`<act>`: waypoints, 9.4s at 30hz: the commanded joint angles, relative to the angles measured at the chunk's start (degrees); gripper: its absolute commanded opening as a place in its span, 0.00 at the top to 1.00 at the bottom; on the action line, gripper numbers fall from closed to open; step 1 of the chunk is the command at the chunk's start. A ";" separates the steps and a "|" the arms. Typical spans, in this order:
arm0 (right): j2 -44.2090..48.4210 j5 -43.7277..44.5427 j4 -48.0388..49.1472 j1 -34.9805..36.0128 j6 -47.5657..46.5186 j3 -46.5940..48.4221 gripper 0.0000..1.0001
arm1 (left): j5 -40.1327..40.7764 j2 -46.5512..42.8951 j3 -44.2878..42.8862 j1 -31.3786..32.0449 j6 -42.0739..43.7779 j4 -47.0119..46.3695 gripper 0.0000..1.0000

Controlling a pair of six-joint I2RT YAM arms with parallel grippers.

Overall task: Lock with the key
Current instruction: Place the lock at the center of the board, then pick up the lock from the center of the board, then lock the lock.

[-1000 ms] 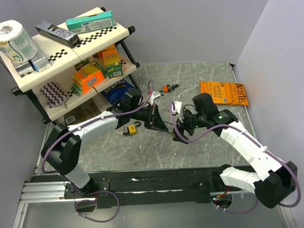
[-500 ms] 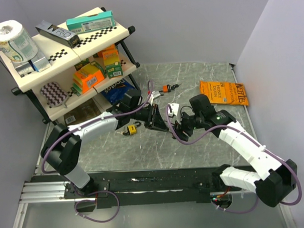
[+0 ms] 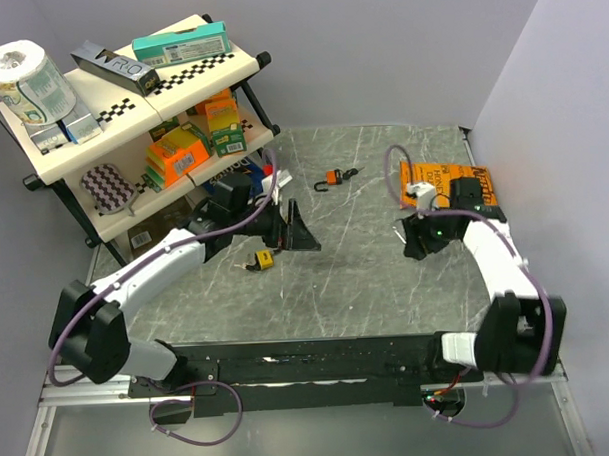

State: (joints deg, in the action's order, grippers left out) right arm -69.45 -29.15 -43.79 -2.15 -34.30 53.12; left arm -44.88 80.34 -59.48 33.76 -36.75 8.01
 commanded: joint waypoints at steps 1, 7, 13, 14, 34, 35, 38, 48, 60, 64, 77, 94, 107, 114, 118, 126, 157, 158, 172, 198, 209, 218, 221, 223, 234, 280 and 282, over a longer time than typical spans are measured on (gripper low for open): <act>-7.97 4.35 -1.92 -9.60 3.45 4.35 0.94 | 10.66 -3.95 -2.65 0.26 15.01 5.08 0.04; -17.02 11.21 2.65 -13.05 9.42 5.67 0.93 | 19.21 -7.64 -2.57 0.26 19.52 6.14 0.04; -23.18 15.17 7.49 -13.67 14.43 7.43 0.88 | 28.44 -14.15 3.06 0.26 21.19 -1.33 0.04; -24.23 15.69 7.93 -13.58 15.57 7.61 0.87 | 27.93 -13.89 2.19 0.17 23.11 1.02 0.04; -32.06 16.93 11.18 -13.58 21.12 12.18 0.41 | 20.18 -6.95 -4.50 -0.45 33.85 13.60 0.04; -32.06 16.93 11.18 -13.58 21.12 12.09 0.37 | 20.36 -6.60 -4.76 -0.45 35.07 14.05 0.04; -31.71 16.23 10.92 -13.58 21.47 12.00 0.21 | 21.15 -4.40 -6.52 -0.45 39.01 16.42 0.04; -27.51 14.47 8.64 -13.58 20.86 14.02 0.00 | 21.42 3.94 -14.07 -0.80 48.70 22.31 0.04; -5.38 0.33 13.19 -12.35 15.41 14.64 0.00 | 33.09 23.19 -29.64 -2.73 38.62 26.19 0.09; 0.19 -4.68 17.33 -12.44 21.55 13.67 0.00 | 37.85 25.48 -27.71 -2.73 27.10 23.19 0.13; 1.16 -28.25 11.01 -12.44 19.27 14.91 0.00 | 39.96 33.65 -26.74 -2.47 15.66 17.48 0.25; 2.48 -26.66 11.80 -12.44 18.84 12.18 0.00 | 57.18 39.46 -28.58 2.80 14.70 14.39 0.41; 2.30 -27.19 11.62 -12.44 18.49 12.27 0.00 | 55.70 41.48 -28.58 2.80 14.69 13.96 0.35; 1.69 -27.45 12.15 -12.44 18.75 11.92 0.00 | 54.29 42.45 -28.58 2.98 15.92 13.43 0.39; 0.28 -28.07 10.92 -12.44 18.66 12.62 0.00 | 54.29 43.33 -29.02 2.98 15.92 13.35 0.43; 1.86 -26.31 13.73 -12.44 19.89 10.95 0.00 | 52.36 41.93 -28.67 3.24 15.31 14.66 0.65; 28.84 -28.78 0.99 17.52 -17.37 -2.15 0.17 | -22.70 16.52 -27.62 8.86 35.43 38.31 0.99; 28.58 -28.43 0.90 18.49 -17.46 -2.15 0.19 | -23.14 16.52 -27.96 9.48 35.61 38.57 0.99; 26.30 -23.68 6.52 32.65 -11.23 -1.97 0.34 | -26.31 17.57 -28.58 10.71 31.48 36.37 0.99; 23.92 -19.55 12.68 39.33 -10.87 -4.69 0.58 | -27.62 18.89 -29.29 11.68 30.51 37.17 0.99; 24.62 -18.14 13.55 39.33 -7.36 -4.26 1.00 | -26.40 16.45 -26.32 9.93 29.02 35.08 0.40; 25.15 -20.51 16.54 35.56 6.06 -4.52 1.00 | -15.80 -1.56 -12.33 -0.36 31.45 21.69 0.18; 24.10 -22.79 18.91 33.45 13.70 -4.34 1.00 | -12.17 -7.44 -6.54 -0.27 35.69 19.68 0.24; 22.88 -25.50 20.41 31.78 17.50 -3.82 1.00 | -9.80 -11.66 -2.16 0.34 38.05 15.82 0.26; 20.32 -31.85 23.58 29.75 26.40 -1.45 1.00 | -2.05 -14.07 0.42 12.12 44.84 10.53 0.36; 19.97 -34.40 4.43 24.21 9.00 2.86 0.11 | -3.72 -13.98 -3.18 15.29 37.10 9.57 0.99; 20.32 -33.08 4.50 25.70 8.55 2.78 0.11 | -3.98 -13.98 -3.18 15.37 35.10 8.69 0.99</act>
State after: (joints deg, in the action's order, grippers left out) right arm -49.98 -64.73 -34.98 21.08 -17.63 53.63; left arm -45.93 67.00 -59.83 48.99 1.65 19.29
